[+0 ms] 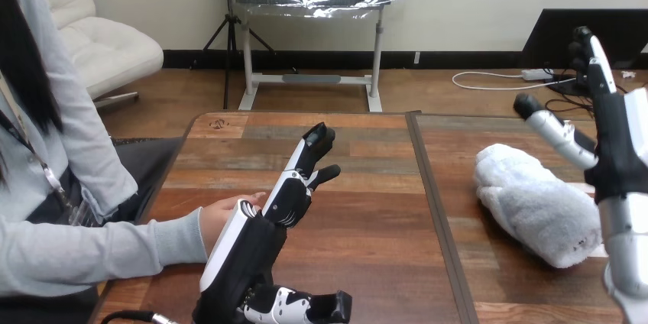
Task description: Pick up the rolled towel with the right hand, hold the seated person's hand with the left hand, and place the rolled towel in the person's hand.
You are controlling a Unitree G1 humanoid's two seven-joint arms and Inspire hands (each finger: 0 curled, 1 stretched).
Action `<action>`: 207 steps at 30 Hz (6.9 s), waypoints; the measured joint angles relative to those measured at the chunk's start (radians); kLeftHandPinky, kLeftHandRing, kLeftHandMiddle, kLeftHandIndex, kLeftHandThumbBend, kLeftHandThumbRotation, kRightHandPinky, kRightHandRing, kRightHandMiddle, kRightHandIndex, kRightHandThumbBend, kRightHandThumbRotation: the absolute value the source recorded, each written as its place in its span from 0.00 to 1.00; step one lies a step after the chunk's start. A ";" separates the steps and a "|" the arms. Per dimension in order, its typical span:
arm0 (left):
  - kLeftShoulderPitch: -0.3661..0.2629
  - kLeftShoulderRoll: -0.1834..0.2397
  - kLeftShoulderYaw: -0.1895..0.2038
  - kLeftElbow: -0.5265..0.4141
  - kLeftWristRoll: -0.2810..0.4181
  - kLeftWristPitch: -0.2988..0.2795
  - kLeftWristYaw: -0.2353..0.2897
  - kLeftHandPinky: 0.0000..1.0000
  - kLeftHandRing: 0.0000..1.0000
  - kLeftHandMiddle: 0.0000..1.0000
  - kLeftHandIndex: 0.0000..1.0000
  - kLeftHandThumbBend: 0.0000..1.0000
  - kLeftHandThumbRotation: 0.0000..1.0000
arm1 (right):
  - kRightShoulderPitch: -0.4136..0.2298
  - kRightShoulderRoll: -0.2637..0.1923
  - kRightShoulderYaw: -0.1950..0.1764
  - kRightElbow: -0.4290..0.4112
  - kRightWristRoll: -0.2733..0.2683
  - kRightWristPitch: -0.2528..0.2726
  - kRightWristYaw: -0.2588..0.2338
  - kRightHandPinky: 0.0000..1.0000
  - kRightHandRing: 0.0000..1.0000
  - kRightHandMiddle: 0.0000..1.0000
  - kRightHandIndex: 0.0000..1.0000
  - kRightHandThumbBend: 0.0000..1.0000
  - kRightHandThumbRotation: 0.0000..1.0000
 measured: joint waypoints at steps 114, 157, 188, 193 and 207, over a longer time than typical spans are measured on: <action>0.055 0.024 -0.026 -0.081 0.019 -0.031 0.024 0.88 0.97 1.00 1.00 1.00 0.63 | -0.387 -0.064 0.419 0.510 -0.240 0.667 0.264 0.66 0.81 0.84 0.89 0.99 0.71; 0.083 0.033 -0.032 -0.119 0.070 -0.048 0.088 0.88 0.99 1.00 1.00 1.00 0.61 | -0.384 -0.022 0.512 0.510 -0.280 0.717 0.203 0.36 0.55 0.64 0.64 0.90 0.14; 0.100 0.052 -0.053 -0.140 0.063 -0.032 0.091 0.85 0.96 1.00 1.00 1.00 0.63 | -0.298 -0.029 0.366 0.509 -0.119 0.475 0.087 0.40 0.47 0.51 0.46 0.85 0.00; 0.100 0.055 -0.047 -0.140 0.081 -0.033 0.096 0.83 0.95 1.00 1.00 1.00 0.65 | -0.271 -0.029 0.339 0.509 -0.096 0.417 0.061 0.40 0.46 0.49 0.45 0.84 0.00; 0.100 0.058 -0.020 -0.140 0.133 -0.034 0.115 0.80 0.95 1.00 1.00 1.00 0.64 | -0.224 -0.007 0.283 0.509 -0.041 0.290 0.024 0.33 0.39 0.44 0.43 0.83 0.00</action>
